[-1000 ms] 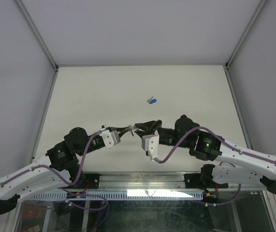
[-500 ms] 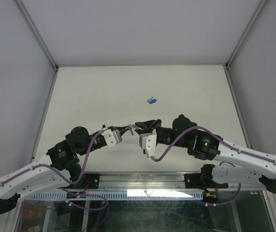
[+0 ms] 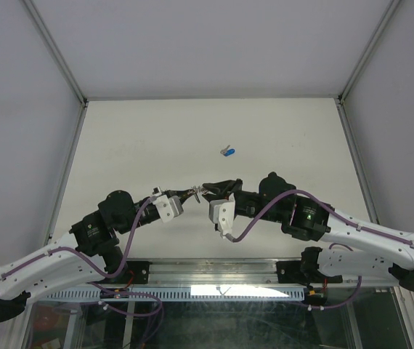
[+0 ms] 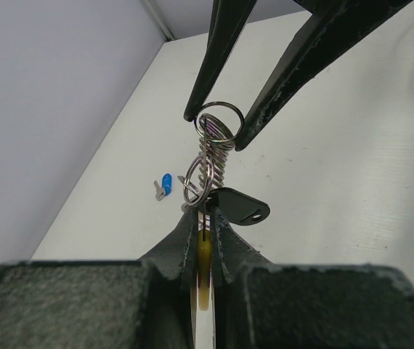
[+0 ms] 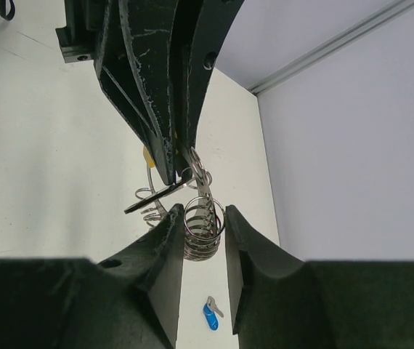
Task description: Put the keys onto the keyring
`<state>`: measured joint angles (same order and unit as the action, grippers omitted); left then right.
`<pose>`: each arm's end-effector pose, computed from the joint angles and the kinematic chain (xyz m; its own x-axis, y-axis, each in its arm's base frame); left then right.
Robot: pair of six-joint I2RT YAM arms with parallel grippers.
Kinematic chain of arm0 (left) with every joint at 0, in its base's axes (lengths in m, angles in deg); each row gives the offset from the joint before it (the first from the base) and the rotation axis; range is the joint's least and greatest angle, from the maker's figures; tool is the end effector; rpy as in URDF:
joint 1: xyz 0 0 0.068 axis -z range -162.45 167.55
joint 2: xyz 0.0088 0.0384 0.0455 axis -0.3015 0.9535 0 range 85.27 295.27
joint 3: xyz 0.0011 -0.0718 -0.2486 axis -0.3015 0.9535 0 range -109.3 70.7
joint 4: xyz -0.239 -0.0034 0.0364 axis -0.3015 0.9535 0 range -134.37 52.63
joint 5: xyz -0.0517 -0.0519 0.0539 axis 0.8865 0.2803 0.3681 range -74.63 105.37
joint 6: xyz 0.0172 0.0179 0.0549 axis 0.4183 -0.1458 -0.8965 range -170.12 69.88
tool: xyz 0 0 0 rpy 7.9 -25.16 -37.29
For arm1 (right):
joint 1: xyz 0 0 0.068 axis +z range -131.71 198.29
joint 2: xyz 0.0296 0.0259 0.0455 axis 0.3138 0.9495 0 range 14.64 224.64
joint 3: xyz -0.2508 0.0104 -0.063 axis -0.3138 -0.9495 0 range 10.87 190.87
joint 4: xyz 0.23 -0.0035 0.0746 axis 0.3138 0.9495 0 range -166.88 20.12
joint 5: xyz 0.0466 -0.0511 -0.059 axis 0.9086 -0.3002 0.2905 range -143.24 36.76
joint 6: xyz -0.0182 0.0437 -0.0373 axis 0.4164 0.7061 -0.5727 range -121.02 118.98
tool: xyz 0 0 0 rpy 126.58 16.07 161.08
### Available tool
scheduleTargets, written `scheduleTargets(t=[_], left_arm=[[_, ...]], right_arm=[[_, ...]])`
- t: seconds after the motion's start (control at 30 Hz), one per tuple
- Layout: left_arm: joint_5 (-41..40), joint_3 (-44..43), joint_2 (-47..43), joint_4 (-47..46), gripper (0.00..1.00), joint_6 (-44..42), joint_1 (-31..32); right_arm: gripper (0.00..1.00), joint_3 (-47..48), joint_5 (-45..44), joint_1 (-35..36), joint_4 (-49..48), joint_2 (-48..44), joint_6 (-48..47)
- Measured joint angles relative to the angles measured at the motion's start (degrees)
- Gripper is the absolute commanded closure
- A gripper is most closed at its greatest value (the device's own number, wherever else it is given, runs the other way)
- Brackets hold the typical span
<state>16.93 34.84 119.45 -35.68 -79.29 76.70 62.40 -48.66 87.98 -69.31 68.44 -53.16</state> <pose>0.0777 -0.1323 0.3058 0.3703 0.3301 -0.8683 0.7920 0.3763 0.4808 0.0714 0.2034 0.3457 0.7233 -0.3133 -0.6154 -0.6373 0.0404 -0.7696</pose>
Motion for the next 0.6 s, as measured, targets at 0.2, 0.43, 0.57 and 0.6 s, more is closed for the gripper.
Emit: scheduleTargets(t=[0.2,0.43,0.57,0.6], left_arm=[[0.0,0.0,0.07,-0.02,1.0,-0.15,0.0],[0.0,0.0,0.61,0.02,1.0,-0.26,0.0],[0.0,0.0,0.61,0.02,1.0,-0.26,0.0],[-0.02,0.0,0.61,0.07,1.0,-0.26,0.0]], right_arm=[[0.72,0.0,-0.79,0.0,-0.2,-0.02,0.52],[0.72,0.0,-2.95,0.07,-0.46,0.28,1.33],[0.72,0.0,-3.78,0.11,-0.98,0.81,1.68],[0.72,0.0,-4.02,0.11,-1.18,0.98,1.75]])
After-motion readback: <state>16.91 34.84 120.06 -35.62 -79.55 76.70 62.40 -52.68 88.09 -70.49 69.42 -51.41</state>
